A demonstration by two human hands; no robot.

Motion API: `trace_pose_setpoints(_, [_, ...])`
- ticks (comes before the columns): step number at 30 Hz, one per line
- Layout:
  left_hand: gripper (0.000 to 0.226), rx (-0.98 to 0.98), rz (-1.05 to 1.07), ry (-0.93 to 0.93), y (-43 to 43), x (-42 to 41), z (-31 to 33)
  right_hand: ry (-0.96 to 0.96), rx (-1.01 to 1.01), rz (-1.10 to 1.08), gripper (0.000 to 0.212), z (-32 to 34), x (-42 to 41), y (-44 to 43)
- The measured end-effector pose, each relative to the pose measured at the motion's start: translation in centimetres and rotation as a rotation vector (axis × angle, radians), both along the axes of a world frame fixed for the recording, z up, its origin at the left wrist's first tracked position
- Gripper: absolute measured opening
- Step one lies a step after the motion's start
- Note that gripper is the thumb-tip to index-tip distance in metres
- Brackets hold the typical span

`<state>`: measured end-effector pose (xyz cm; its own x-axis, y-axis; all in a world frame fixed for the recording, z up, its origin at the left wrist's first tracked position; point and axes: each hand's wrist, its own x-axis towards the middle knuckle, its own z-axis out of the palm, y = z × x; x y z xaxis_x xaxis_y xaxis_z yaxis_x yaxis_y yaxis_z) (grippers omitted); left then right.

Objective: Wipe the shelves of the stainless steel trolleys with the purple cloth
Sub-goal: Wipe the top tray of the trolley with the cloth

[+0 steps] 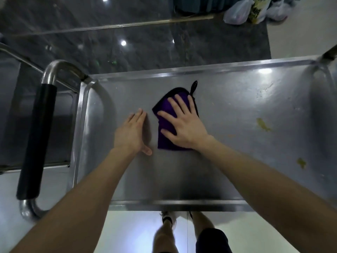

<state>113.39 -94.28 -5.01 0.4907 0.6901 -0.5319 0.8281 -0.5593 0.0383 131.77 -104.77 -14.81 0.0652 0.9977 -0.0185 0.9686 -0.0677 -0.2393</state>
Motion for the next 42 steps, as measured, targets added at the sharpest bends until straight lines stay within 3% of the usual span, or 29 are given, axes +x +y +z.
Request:
trace_pose_setpoints(4, [0.165, -0.012, 0.003, 0.003, -0.4, -0.1, 0.5, 0.046, 0.038, 0.342, 0.065, -0.6, -0.5, -7.0])
trace_pose_setpoints(7, [0.165, -0.012, -0.007, -0.016, -0.2, 0.1, 0.4, 0.044, 0.058, 0.434, 0.063, -0.5, 5.2, -4.7])
trace_pose_setpoints(10, [0.165, -0.001, -0.008, -0.019, 0.0, 0.2, 0.0, 0.005, 0.047, 0.101, 0.067, -0.4, 10.6, 1.8])
trace_pose_setpoints(13, [0.164, 0.012, -0.012, -0.040, 0.1, -0.3, -0.6, -0.013, -0.042, -0.225, 0.072, -0.1, 9.2, 7.7])
trace_pose_setpoints(17, [0.156, 0.051, 0.013, -0.076, -0.2, -1.5, -0.2, 0.022, -0.020, -0.348, 0.074, -0.3, 5.1, 8.5])
trace_pose_setpoints(20, [0.132, 0.203, 0.137, -0.144, -0.3, -5.3, 0.6, 0.057, -0.014, -0.324, 0.074, -0.3, 5.8, 7.2])
trace_pose_setpoints(23, [0.086, 0.526, 0.160, -0.227, 1.6, -9.9, 1.9, 0.052, -0.042, -0.345, 0.075, 0.1, 5.8, 7.5])
trace_pose_setpoints(25, [0.073, 0.702, 0.170, -0.196, 3.5, -12.1, 3.2, 0.045, -0.061, -0.376, 0.076, 0.3, 5.2, 7.8])
trace_pose_setpoints(27, [0.081, 0.709, 0.268, -0.118, 5.6, -13.1, 4.3, 0.046, -0.086, -0.388, 0.076, 0.5, 5.2, 7.9])
trace_pose_setpoints(30, [0.088, 0.563, 0.425, -0.074, 7.7, -14.1, 4.9, 0.037, -0.084, -0.393, 0.074, 0.4, 5.4, 7.8])
trace_pose_setpoints(35, [0.107, 0.503, 0.338, -0.134, 9.0, -16.4, 4.1, -0.012, -0.080, -0.428, 0.069, -0.2, 3.5, 10.1])
trace_pose_setpoints(42, [0.111, 0.514, 0.301, -0.124, 9.1, -17.1, 2.9, -0.019, -0.057, -0.009, 0.069, 0.8, -10.5, 18.5])
